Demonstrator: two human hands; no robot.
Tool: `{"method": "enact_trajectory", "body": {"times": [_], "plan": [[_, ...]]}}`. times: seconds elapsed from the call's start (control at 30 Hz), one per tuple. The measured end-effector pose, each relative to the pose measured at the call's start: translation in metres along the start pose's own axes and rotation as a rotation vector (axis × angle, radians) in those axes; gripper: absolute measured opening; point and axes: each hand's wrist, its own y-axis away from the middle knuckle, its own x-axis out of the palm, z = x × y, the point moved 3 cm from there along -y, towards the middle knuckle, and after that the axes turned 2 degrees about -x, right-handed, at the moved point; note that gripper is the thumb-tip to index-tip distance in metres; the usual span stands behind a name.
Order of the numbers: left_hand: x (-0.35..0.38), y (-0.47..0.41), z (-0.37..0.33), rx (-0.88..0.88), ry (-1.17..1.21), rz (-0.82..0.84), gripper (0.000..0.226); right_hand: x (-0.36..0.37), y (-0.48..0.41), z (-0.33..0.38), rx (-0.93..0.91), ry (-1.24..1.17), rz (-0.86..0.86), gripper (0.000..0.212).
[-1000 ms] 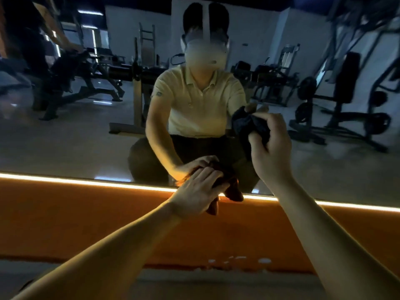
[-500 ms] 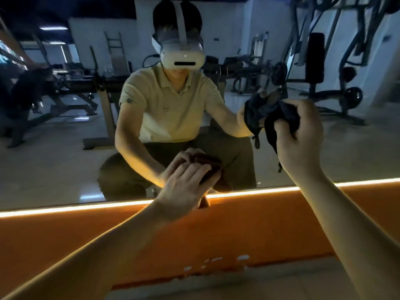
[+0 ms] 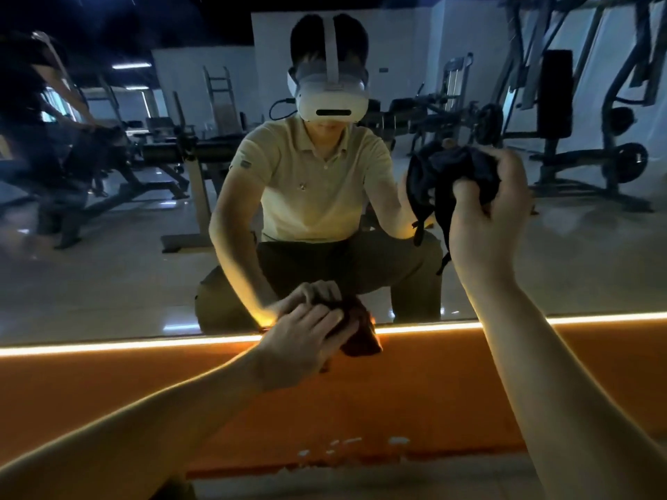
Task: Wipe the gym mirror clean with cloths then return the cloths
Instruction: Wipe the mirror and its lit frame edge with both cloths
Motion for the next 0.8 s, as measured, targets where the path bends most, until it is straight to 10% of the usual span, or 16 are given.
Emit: {"method": "enact_trajectory", "body": {"times": [0.1,0.27,0.33,0.7,0.8], "plan": [[-0.016,-0.02,0.023,0.335,0.192,-0.052,0.061,-0.007,-0.006,-0.003,-0.003,-0.019,-0.019,0.024],[-0.078,-0.073,0.091,-0.416,-0.037,-0.564,0.051,-0.009,-0.008,-0.005,-0.01,-0.017,0.012,0.024],[-0.082,-0.086,0.091,-0.461,-0.004,-0.623,0.051,-0.01,-0.007,-0.008,-0.027,-0.005,0.022,0.024],[-0.01,-0.046,0.001,0.095,-0.086,0.147,0.063,-0.014,-0.013,-0.029,-0.097,0.003,0.052,0.025],[-0.055,-0.075,0.058,-0.068,-0.146,-0.246,0.071,-0.017,-0.019,-0.031,-0.092,-0.02,0.019,0.025]]}}
